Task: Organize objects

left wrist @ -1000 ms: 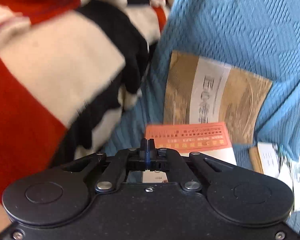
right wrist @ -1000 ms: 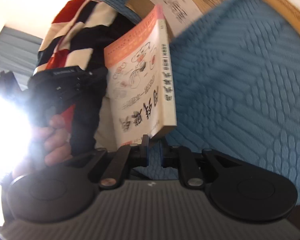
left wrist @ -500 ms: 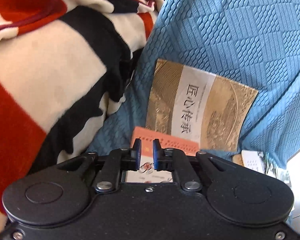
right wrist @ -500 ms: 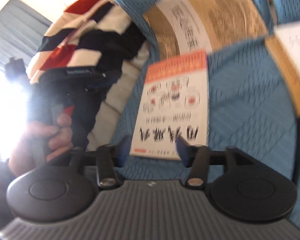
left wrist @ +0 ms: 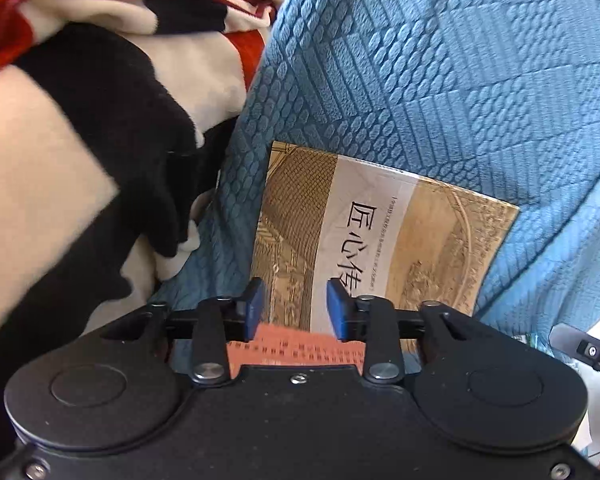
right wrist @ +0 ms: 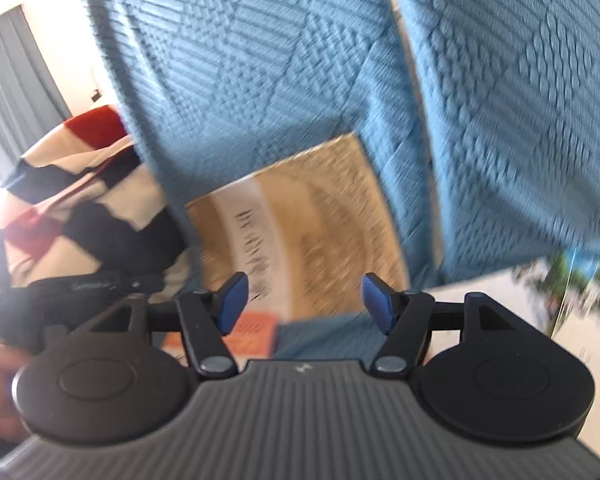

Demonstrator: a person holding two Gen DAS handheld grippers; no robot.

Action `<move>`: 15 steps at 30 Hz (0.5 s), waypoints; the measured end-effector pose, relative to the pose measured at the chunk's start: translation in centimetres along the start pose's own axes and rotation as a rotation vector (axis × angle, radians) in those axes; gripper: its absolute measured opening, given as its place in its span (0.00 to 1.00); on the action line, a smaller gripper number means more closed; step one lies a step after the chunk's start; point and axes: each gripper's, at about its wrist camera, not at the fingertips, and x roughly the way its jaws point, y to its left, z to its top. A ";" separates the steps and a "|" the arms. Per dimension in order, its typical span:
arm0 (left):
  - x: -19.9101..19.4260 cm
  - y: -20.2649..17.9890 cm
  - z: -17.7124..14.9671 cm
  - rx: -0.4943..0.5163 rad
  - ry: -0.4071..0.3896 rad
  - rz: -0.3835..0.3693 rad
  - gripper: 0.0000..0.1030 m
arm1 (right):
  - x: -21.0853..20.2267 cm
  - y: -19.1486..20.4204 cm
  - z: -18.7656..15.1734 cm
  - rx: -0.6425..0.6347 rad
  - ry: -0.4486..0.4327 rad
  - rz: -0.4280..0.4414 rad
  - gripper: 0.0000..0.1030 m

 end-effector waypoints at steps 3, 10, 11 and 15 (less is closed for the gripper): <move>2.4 0.3 0.5 0.002 0.010 -0.018 0.42 | 2.5 -1.3 0.6 -0.038 0.005 -0.027 0.68; 8.0 1.5 1.0 0.020 0.073 0.003 0.43 | 8.2 -4.7 1.3 -0.020 0.076 -0.001 0.68; 8.7 1.7 1.0 0.018 0.081 0.004 0.43 | 9.0 -5.2 1.3 -0.010 0.087 -0.007 0.68; 11.0 2.6 1.1 0.001 0.102 -0.041 0.47 | 11.9 -6.9 1.2 0.024 0.126 -0.004 0.67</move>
